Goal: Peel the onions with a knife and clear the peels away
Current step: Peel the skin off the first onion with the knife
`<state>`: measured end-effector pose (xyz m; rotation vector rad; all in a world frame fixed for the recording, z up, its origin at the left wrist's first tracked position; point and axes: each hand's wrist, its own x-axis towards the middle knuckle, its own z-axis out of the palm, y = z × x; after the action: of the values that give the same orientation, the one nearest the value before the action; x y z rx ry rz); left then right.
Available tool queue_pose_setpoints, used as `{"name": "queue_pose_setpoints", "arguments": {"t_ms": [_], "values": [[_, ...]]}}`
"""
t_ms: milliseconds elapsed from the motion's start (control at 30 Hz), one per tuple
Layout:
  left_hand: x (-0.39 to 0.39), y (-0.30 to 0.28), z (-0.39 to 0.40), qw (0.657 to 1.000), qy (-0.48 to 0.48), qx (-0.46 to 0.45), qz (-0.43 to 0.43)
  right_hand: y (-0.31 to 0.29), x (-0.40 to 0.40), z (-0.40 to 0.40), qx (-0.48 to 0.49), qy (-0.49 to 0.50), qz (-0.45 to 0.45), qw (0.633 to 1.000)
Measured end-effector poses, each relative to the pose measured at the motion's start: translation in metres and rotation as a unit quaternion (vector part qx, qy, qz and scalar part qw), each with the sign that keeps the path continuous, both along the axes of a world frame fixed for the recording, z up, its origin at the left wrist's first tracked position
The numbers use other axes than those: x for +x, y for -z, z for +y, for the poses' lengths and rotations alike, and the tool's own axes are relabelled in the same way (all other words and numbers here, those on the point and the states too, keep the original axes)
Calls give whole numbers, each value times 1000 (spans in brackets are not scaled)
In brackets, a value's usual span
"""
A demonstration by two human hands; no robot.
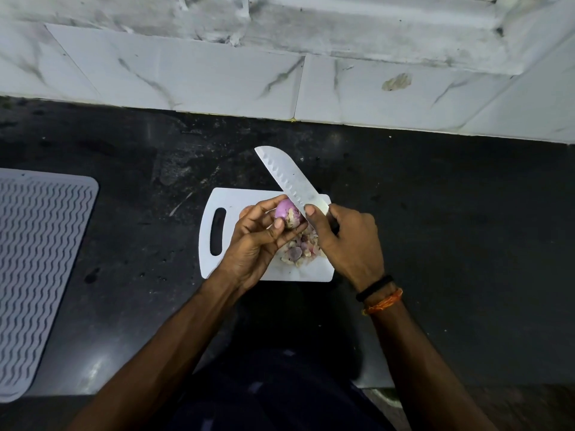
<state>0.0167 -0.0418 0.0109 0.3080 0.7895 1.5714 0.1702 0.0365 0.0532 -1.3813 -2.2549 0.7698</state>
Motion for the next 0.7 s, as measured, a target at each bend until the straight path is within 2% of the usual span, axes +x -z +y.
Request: {"name": "queue_pose_setpoints", "arguments": {"t_ms": [267,467,700], "values": [[4,-2,3,998,-7,-48,46,2,0,-5,61,-13,-54,997],[1,-6,1,1000,-2,2,28,3,3,-7,37,22,22,999],[0,-6,1,999,-6,2,50,7,5,-3,52,32,-11,998]]}}
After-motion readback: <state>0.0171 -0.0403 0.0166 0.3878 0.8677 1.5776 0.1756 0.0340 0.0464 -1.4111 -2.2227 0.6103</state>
